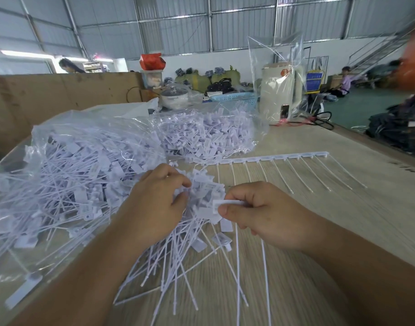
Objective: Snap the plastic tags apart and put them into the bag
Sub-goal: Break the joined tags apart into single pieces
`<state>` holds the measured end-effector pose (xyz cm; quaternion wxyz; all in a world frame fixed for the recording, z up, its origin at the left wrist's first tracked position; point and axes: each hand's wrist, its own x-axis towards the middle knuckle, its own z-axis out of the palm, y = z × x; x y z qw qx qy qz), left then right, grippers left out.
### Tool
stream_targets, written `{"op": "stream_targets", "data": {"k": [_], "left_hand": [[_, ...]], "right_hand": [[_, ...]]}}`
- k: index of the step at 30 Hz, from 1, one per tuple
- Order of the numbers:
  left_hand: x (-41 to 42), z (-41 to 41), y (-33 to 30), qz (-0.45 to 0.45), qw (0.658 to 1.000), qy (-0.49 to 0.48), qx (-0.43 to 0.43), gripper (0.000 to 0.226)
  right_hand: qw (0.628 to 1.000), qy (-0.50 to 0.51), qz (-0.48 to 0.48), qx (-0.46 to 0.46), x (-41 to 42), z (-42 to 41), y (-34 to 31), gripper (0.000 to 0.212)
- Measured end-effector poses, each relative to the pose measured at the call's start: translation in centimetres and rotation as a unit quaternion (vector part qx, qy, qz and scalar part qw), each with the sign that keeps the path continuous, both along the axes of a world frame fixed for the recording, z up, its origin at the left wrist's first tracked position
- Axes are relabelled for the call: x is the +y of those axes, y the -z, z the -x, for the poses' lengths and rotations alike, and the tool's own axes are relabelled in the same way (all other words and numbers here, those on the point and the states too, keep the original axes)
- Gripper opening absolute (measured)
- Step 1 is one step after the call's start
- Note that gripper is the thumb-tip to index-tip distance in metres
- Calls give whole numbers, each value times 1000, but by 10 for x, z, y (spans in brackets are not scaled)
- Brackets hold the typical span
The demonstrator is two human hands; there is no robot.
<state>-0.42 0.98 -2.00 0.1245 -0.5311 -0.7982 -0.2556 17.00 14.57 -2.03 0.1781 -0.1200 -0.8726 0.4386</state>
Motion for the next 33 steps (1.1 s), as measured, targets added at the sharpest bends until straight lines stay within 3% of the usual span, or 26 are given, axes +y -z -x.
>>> {"op": "stream_targets", "data": {"k": [3,8,17,21,26,29,33], "left_hand": [[0,-14,-5,-71,996,38,-23,23],[-1,-49,-10,-24,955,175,-240,25],[-1,-47,-16,-32,872,206,-443,22],[-1,-38,-16,-67,867,165,-465,32],[-4,-38,-17,-10,891,154,-427,40],[-5,-40,-17,19,895,163,-415,48],[-4,-42,-18,23,878,170,-447,52]], "right_hand": [[1000,-9,-6,5,1,1,2,25],[995,-44,37,76,-2,2,0,12],[988,-91,94,87,-1,4,-1,24],[993,-71,81,57,7,1,-2,29],[994,-87,51,40,4,0,-6,27],[991,-107,73,45,4,-1,-9,35],[983,-124,137,7,4,-4,-15,25]]}}
